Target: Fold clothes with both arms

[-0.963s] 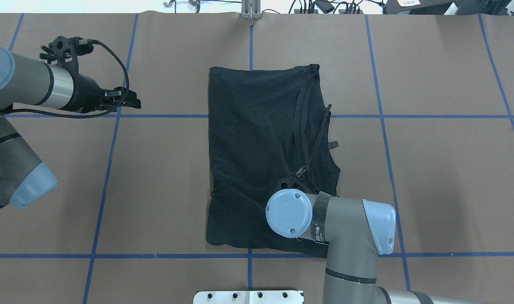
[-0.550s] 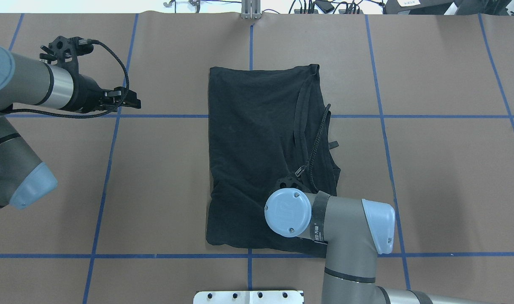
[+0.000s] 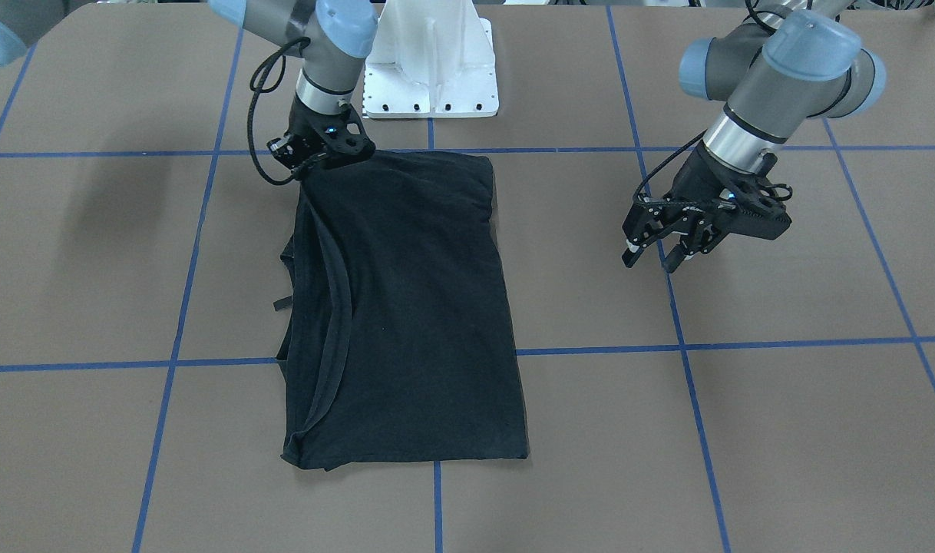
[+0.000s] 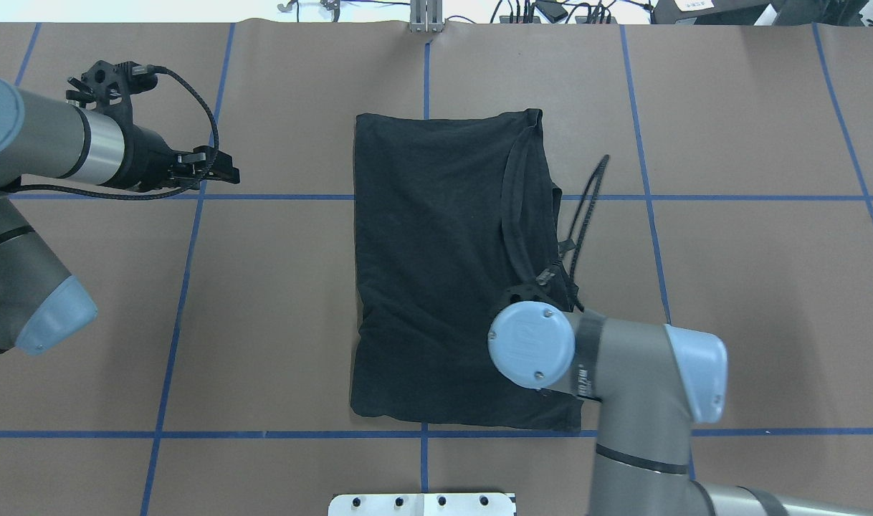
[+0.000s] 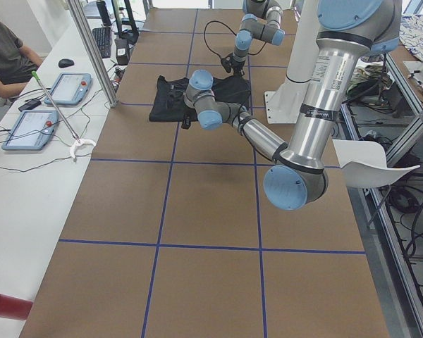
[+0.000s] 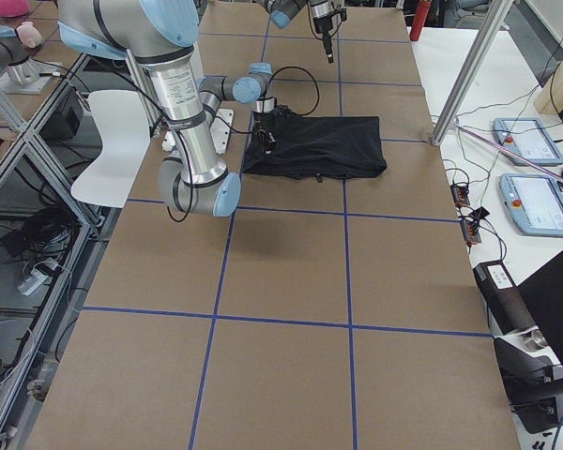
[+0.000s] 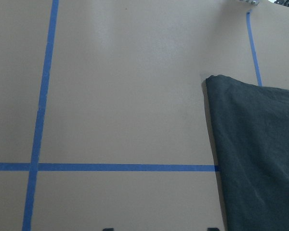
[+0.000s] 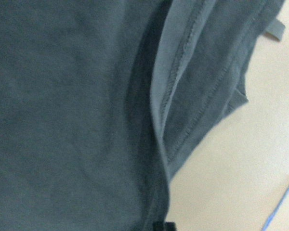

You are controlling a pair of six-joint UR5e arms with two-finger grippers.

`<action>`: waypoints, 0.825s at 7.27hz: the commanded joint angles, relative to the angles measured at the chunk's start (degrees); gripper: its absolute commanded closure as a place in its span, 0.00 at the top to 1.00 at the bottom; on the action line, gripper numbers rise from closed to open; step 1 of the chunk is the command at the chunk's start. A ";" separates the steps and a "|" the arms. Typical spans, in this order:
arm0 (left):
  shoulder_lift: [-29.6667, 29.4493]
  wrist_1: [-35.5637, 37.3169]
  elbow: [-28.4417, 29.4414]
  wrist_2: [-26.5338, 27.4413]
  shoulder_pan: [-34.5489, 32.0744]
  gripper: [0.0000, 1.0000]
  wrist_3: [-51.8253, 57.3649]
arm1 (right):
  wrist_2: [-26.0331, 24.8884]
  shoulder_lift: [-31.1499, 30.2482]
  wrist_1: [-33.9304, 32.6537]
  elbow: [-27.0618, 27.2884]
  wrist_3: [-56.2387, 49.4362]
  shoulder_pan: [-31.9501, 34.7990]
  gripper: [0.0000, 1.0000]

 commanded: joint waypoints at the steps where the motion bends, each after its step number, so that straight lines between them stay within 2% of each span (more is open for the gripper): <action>1: -0.07 0.00 -0.21 -0.09 0.06 0.72 -0.94 | 2.35 -3.67 -0.70 3.09 9.84 -2.16 0.00; 3: -0.07 0.00 -0.21 0.00 0.06 0.72 -0.94 | 2.97 -3.66 -0.71 3.18 9.24 -0.95 0.00; 4: -0.07 0.00 -0.21 0.00 0.06 0.72 -0.94 | 2.97 -3.92 -0.62 3.09 8.01 -0.50 0.72; 5: -0.07 0.00 -0.21 0.00 0.06 0.72 -0.94 | 2.97 -3.66 -0.62 3.18 8.69 -0.58 1.00; 6: -0.07 0.00 -0.29 0.00 0.06 0.72 -0.94 | 4.10 -3.57 -0.53 3.62 10.18 -0.24 1.00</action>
